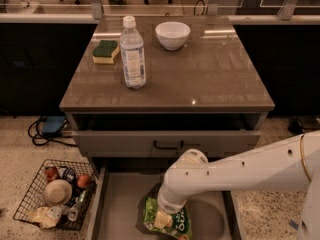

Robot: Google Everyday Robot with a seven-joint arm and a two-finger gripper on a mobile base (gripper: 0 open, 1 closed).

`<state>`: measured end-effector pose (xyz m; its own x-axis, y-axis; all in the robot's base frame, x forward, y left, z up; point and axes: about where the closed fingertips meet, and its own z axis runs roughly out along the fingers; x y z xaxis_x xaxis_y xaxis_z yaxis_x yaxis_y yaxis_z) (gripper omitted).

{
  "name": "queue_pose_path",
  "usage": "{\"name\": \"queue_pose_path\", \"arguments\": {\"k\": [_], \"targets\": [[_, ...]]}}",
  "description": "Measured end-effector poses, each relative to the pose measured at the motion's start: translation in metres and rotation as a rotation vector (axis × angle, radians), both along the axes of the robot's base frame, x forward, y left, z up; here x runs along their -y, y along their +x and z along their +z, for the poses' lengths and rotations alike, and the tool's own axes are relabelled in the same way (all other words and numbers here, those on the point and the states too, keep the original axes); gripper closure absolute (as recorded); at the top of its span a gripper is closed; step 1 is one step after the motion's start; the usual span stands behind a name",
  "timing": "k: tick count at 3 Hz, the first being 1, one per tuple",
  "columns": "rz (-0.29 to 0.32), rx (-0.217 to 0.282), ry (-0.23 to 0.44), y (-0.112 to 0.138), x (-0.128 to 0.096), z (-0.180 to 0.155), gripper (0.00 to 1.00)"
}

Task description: Place green rice chip bag into middle drawer

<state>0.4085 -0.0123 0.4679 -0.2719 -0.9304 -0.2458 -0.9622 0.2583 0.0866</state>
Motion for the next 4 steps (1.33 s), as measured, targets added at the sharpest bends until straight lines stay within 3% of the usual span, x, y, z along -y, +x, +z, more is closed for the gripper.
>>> {"name": "queue_pose_path", "arguments": {"k": [2, 3, 4], "targets": [[0.002, -0.003, -0.001, -0.0014, -0.0001, -0.0012, 0.12], [0.003, -0.005, -0.001, -0.0020, -0.0001, -0.0017, 0.00], [0.003, -0.005, -0.001, -0.0020, -0.0001, -0.0018, 0.00]]}}
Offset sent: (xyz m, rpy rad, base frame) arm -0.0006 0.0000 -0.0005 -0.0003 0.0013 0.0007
